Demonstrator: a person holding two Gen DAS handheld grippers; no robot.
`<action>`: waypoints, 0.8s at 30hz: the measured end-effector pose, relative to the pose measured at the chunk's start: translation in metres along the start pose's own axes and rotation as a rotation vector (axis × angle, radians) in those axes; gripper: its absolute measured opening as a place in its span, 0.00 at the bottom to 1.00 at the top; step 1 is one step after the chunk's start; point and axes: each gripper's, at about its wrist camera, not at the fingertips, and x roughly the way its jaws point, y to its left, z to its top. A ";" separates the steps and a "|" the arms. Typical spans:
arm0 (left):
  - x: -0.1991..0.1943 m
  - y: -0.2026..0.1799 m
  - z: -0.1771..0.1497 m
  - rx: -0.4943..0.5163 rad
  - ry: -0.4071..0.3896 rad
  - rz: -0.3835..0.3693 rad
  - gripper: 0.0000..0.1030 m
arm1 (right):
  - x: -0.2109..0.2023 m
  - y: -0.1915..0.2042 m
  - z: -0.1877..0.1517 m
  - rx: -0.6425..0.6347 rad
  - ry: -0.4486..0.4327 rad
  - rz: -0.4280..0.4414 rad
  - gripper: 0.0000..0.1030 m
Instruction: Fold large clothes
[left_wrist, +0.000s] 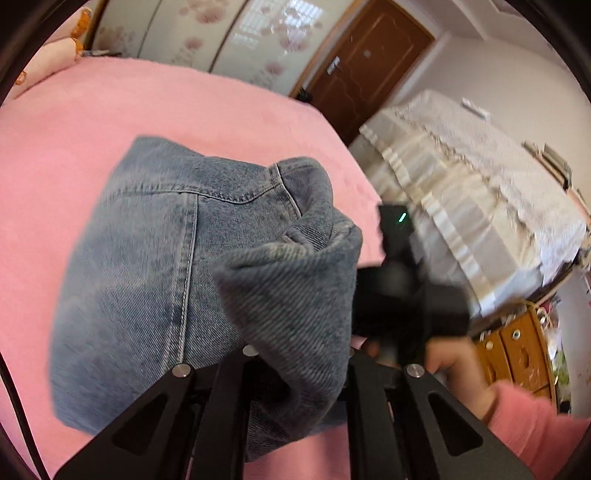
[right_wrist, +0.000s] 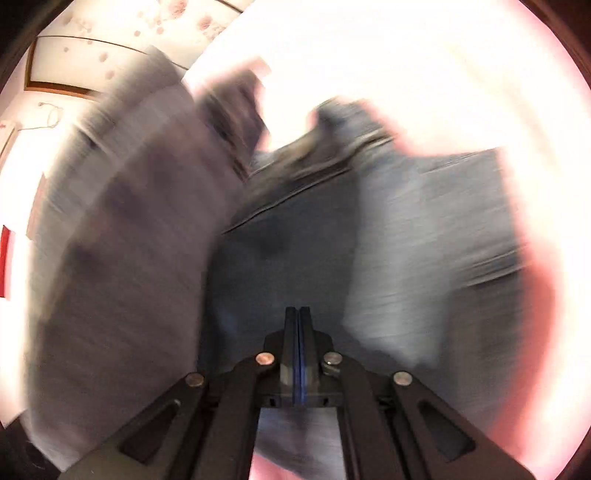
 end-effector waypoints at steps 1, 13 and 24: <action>0.007 -0.005 -0.004 0.008 0.015 0.006 0.07 | -0.007 -0.012 0.003 0.004 -0.003 -0.019 0.00; 0.075 -0.071 -0.065 0.304 0.088 0.265 0.07 | -0.093 -0.078 0.001 0.091 -0.104 -0.115 0.00; 0.071 -0.101 -0.070 0.398 0.256 0.257 0.32 | -0.109 -0.035 -0.015 -0.051 -0.082 -0.152 0.00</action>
